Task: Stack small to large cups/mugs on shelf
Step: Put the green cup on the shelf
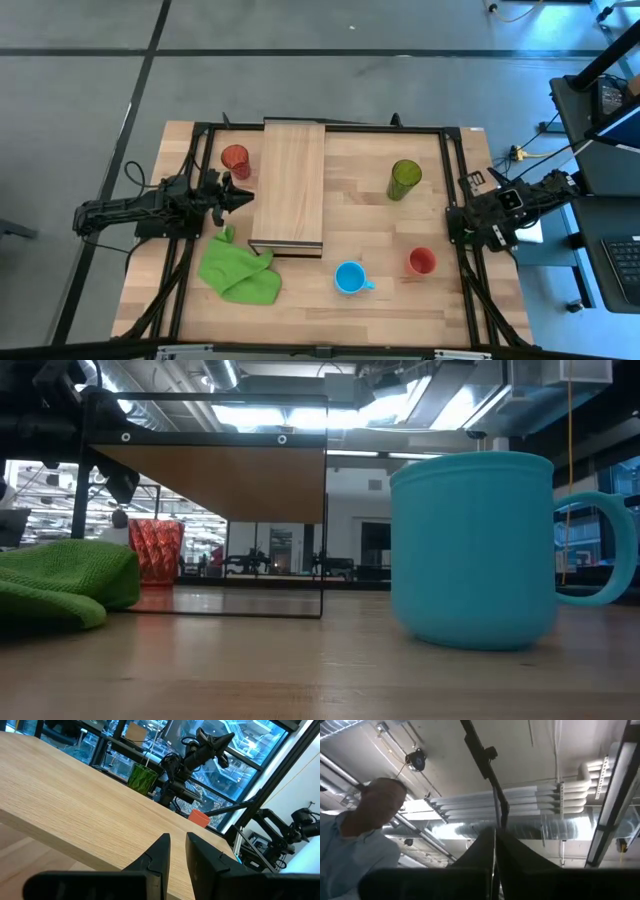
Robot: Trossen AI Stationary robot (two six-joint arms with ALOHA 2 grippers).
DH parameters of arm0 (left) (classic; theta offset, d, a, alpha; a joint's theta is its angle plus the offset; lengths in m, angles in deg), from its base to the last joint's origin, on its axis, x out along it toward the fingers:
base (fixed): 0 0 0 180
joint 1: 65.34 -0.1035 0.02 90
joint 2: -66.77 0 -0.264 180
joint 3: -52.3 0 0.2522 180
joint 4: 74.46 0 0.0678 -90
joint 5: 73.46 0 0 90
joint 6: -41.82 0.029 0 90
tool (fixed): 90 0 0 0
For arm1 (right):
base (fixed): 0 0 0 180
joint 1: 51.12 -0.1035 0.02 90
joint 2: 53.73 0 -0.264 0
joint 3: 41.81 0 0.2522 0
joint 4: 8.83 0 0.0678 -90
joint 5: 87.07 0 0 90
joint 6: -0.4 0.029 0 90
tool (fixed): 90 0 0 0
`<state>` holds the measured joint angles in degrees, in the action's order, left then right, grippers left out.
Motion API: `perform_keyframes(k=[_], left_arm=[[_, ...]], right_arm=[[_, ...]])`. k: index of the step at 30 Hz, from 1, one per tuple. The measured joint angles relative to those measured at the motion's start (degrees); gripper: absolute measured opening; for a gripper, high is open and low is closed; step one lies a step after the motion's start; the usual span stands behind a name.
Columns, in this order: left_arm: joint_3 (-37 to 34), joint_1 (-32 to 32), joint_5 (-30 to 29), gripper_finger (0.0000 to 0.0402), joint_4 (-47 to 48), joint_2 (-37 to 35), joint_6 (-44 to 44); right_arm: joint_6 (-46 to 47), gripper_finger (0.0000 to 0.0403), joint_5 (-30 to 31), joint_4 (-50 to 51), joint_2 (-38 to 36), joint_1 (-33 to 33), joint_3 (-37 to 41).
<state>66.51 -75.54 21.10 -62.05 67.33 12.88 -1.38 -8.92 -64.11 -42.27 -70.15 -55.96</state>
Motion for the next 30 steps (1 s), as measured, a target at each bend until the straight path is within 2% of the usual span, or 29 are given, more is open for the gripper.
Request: perform_keyframes(k=[9, 25, 30], left_arm=[[0.0, 0.0, 0.0, 0.0055, 0.0, 0.0, 0.0], [0.0, 0.0, 0.0, 0.0055, 0.0, 0.0, 0.0], [0.0, 0.0, 0.0, 0.0055, 0.0, 0.0, 0.0]], right_arm=[[-4.8, 0.0019, -4.6, -1.0, 0.0, 0.0, 0.0], [-6.1, 0.0019, -2.7, -0.9, 0.0, 0.0, 0.0], [-6.2, 0.0019, 0.1, -0.9, 0.0, 0.0, 0.0]])
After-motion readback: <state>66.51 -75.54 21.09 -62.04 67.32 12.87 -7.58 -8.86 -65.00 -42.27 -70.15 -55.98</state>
